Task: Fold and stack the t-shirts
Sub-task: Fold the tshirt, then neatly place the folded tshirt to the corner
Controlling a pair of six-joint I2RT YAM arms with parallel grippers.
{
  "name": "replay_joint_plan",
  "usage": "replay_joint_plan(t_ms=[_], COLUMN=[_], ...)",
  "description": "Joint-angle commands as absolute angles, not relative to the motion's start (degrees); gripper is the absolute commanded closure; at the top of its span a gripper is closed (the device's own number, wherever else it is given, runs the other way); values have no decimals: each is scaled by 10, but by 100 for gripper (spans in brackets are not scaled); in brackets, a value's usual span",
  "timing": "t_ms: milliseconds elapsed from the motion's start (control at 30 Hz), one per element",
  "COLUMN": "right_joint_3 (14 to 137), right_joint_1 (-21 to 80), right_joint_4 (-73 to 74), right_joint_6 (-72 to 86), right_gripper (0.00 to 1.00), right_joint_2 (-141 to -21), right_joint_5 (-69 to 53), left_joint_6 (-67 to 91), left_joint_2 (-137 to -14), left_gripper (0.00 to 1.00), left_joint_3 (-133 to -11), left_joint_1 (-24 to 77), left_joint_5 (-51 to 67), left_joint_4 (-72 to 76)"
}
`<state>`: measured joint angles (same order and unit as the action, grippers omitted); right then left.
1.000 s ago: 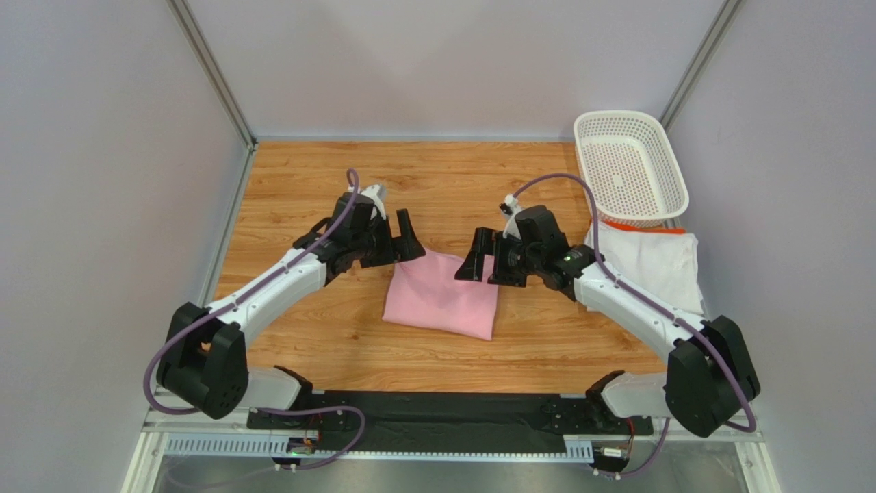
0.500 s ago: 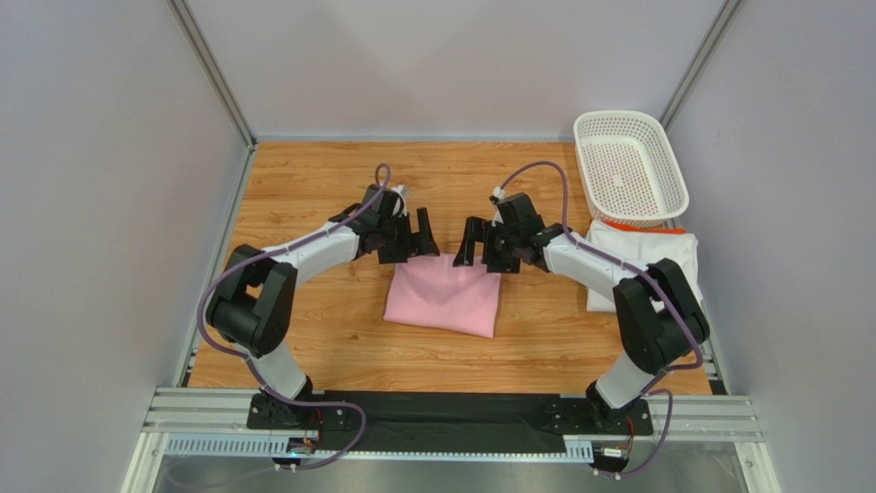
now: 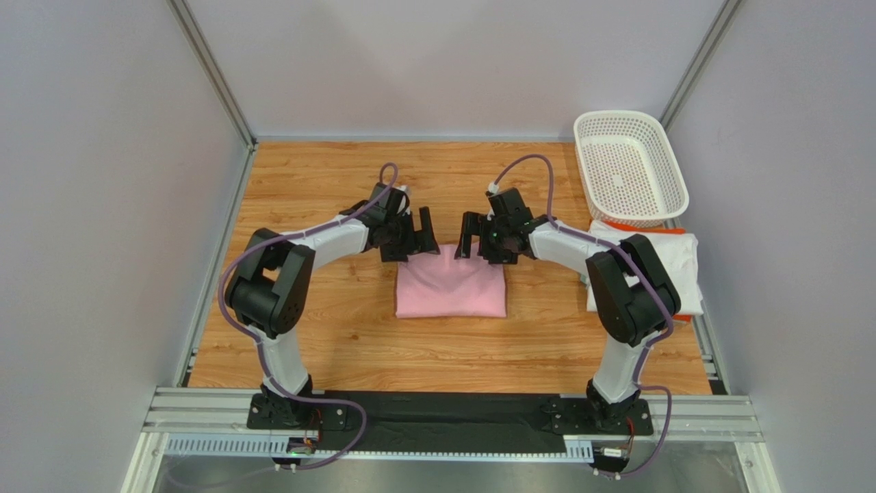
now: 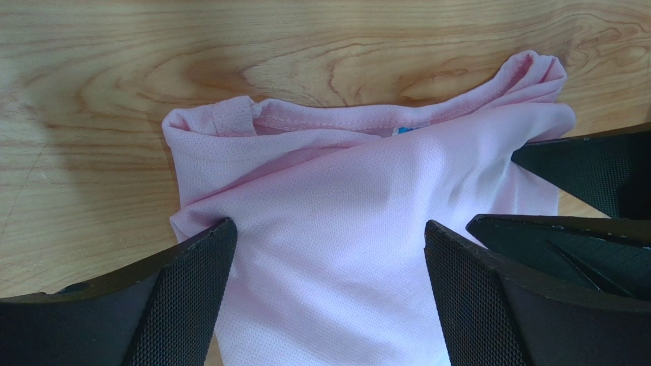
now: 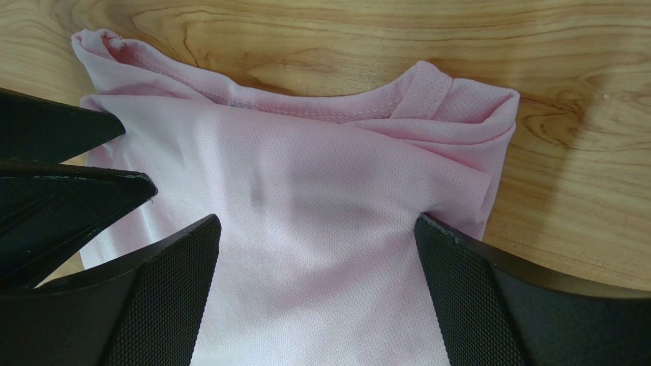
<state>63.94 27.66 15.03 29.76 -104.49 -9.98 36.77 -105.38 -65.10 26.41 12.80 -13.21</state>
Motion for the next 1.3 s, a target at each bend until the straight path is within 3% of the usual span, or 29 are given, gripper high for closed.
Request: replay_joint_plan(t_ms=[0,233,467,600,767,967,1267], right_joint_3=[645,653,512,425,419,459,502], right_joint_1=[273,274,274,272,272,272,277], right_joint_4=[183,252,241,202,212,189,149], right_joint_6=[254,221,277,274,252,269,287], right_gripper=[0,0,0,0,0,0,21], right_joint_2=[-1042,-883,-618,-556,-598,-731,-880], right_joint_5=[-55,-19,109,111,21,-18,-37], left_joint_6=[359,343,352,393,447,456,429], left_joint_2=[-1057,-863,-601,-460,-383,-339,-345], left_gripper=[0,0,0,0,0,0,0], left_joint_3=[-657,-658,-526,-461,-413,-389,-382], left_joint_1=[262,264,264,264,264,264,264], left_joint_5=[108,84,-19,-84,-114,-150,-140], left_joint_4=[-170,-236,-314,-366,-424,-429,-384])
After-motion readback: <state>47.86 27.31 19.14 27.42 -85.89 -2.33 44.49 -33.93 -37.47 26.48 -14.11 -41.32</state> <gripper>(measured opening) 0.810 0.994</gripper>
